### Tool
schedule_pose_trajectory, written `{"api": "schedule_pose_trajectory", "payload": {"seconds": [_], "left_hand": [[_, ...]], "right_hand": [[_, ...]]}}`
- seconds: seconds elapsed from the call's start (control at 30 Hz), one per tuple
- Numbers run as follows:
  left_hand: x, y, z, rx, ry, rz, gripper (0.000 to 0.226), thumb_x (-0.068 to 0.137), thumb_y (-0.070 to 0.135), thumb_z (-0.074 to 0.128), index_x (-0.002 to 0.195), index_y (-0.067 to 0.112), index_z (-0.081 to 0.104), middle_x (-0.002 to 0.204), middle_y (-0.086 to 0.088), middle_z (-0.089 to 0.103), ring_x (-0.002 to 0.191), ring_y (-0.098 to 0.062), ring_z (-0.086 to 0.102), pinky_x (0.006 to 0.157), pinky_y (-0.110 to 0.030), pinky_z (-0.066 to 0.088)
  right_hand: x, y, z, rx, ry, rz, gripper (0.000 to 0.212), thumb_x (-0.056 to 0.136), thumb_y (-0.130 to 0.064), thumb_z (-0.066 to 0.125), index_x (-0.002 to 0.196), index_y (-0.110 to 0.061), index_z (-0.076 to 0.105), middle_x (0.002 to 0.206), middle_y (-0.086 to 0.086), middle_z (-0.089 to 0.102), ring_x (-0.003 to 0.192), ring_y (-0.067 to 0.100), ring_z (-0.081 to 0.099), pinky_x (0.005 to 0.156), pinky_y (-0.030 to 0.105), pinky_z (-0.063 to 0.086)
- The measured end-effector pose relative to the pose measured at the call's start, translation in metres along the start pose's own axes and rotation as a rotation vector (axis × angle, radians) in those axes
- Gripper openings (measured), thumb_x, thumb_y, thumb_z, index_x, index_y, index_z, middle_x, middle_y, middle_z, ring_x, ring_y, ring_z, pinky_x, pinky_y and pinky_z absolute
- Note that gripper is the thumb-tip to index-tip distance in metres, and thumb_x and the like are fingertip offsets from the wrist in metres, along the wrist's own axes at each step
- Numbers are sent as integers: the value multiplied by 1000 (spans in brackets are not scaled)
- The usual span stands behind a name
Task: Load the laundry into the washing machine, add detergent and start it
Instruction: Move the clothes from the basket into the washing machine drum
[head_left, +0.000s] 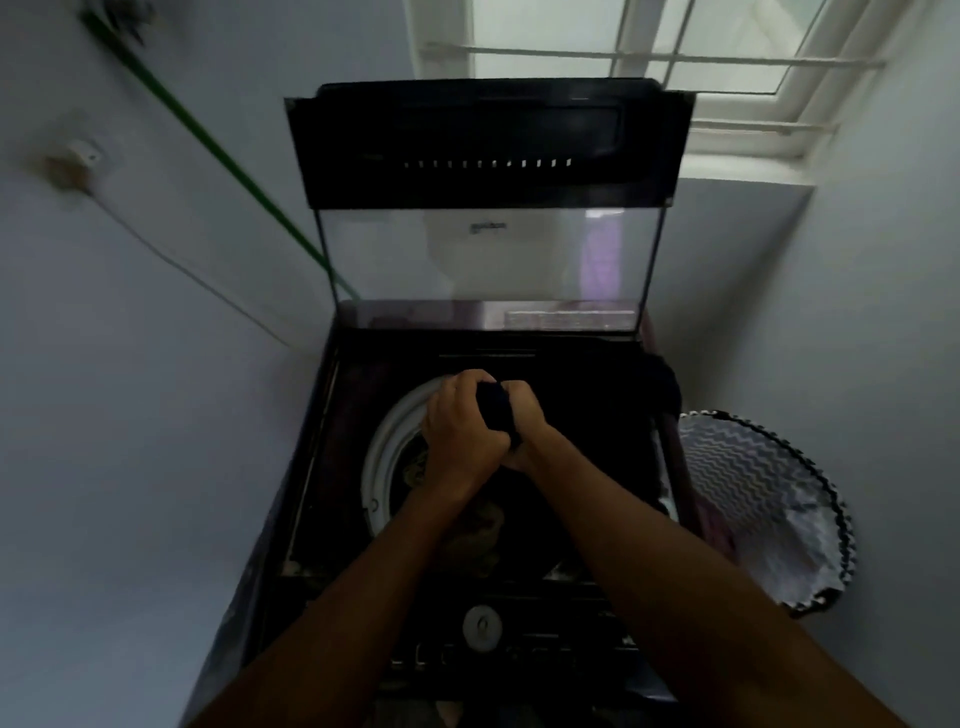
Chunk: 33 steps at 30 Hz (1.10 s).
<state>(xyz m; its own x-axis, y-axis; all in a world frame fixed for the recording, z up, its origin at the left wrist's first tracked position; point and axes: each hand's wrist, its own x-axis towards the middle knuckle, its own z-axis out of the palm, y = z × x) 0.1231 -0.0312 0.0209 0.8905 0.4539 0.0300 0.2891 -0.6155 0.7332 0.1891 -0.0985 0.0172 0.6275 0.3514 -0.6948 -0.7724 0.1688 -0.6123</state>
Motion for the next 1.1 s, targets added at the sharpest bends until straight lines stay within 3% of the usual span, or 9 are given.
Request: {"api": "schedule_pose_trajectory", "payload": {"seconds": [0.2,0.33,0.43,0.57,0.63,0.73,0.83,0.97,1.1], "left_hand": [[-4,-33,6,239,-313,9,71,72,20,61,137,38,38,139,-2,42,126,-27,40,105,-47,39],[-5,-32,17,165,-486,23,68,80,15,58,143,33,39,148,0,41,135,-23,38,108,-47,39],[-6,-20,30,184,-483,97,61,80,18,57,140,31,47,146,4,45,132,-21,42,107,-48,41],[-5,10,56,40,-418,131,47,80,14,55,125,27,59,115,4,61,106,-15,58,93,-41,51],[-2,22,68,15,-426,160,48,76,18,54,123,25,61,114,2,61,107,-16,58,94,-41,51],[2,40,85,18,-448,228,54,71,23,51,124,25,62,124,2,59,117,-18,55,100,-41,47],[6,57,102,43,-487,262,53,76,18,56,128,26,59,132,4,54,124,-18,49,103,-43,44],[13,68,114,108,-526,259,56,79,20,57,134,30,53,142,2,44,131,-21,41,106,-47,40],[17,72,120,110,-506,220,65,82,18,60,144,23,41,146,-1,39,134,-24,38,108,-49,38]], "right_hand": [[21,25,-13,-61,38,52,27,93,-18,44,94,-5,68,88,13,69,79,26,66,62,31,52],[30,20,-41,-452,299,-60,23,90,-10,49,103,-1,64,102,19,68,85,31,67,73,41,59],[25,9,-66,-858,447,-243,20,87,-9,51,102,-2,62,100,10,65,88,25,64,73,36,55],[11,-12,-97,-1015,638,-536,14,78,-8,55,90,-12,61,104,9,58,99,27,56,83,36,47],[9,-19,-110,-1147,780,-665,19,73,-12,57,93,-14,59,106,10,53,104,29,49,85,41,44],[8,-32,-136,-1226,970,-666,38,70,-20,63,107,-15,56,113,11,50,108,32,45,87,44,41],[16,-44,-168,-1169,907,-527,47,75,-25,64,118,-15,48,122,13,45,115,33,43,92,45,40],[24,-51,-186,-1090,780,-556,58,76,-31,69,125,-17,42,124,13,45,113,33,48,92,48,47],[25,-61,-194,-1095,773,-602,43,75,-28,71,108,-10,50,110,13,55,103,31,53,85,41,47]]}}
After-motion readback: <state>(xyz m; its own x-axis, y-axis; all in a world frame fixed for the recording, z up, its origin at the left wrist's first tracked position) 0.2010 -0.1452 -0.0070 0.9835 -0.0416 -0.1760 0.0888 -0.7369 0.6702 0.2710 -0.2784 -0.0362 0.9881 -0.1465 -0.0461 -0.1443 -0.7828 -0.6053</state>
